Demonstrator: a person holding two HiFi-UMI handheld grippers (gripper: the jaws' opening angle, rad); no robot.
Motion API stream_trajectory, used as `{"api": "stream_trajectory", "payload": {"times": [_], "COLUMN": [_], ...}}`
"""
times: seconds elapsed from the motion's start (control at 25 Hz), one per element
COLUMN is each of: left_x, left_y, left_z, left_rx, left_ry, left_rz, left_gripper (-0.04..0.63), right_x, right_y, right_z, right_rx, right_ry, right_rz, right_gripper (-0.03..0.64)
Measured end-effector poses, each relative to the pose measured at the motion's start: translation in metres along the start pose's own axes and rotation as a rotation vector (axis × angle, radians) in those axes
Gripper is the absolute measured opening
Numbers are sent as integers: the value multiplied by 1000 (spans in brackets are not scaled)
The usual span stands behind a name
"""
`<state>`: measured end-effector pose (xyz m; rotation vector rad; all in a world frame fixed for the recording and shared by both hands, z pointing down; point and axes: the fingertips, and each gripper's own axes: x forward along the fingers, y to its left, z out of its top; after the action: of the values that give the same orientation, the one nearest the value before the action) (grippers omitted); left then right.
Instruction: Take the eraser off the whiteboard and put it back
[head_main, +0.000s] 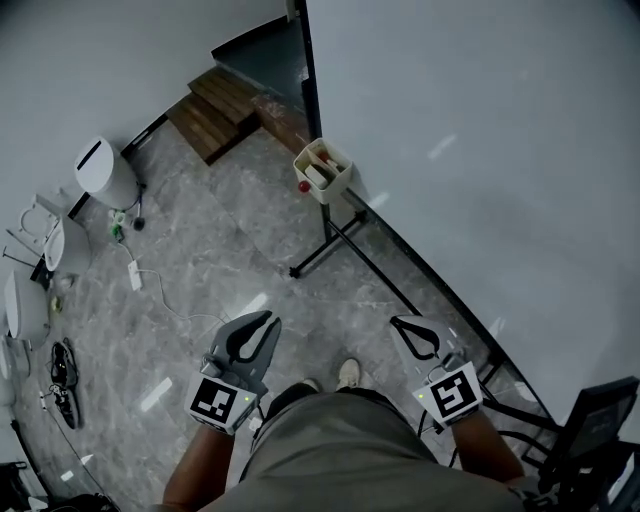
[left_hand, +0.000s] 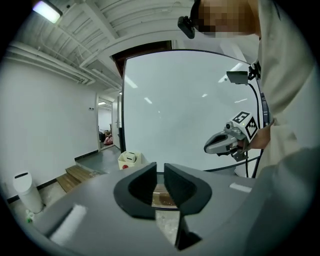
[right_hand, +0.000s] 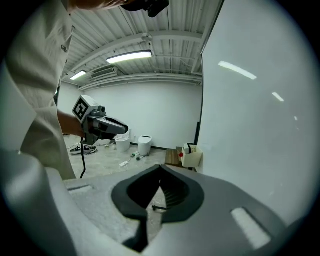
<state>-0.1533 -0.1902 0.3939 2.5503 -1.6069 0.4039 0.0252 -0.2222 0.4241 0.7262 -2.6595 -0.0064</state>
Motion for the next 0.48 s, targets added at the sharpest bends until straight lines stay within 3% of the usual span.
{"api": "stream_trajectory", "payload": {"times": [0.08, 0.48], "left_x": [-16, -126], "left_y": [-3, -32], "left_z": [8, -12], "left_rx": [-5, -43], "left_ry": [-16, -78], "left_rz": [5, 6], "left_gripper": [5, 5], "right_x": [2, -7], "right_y": [12, 113], "right_z": [10, 28], "right_rx": [-22, -106], "right_ry": [-12, -36], "right_rz": [19, 85], "right_gripper": [3, 3]}}
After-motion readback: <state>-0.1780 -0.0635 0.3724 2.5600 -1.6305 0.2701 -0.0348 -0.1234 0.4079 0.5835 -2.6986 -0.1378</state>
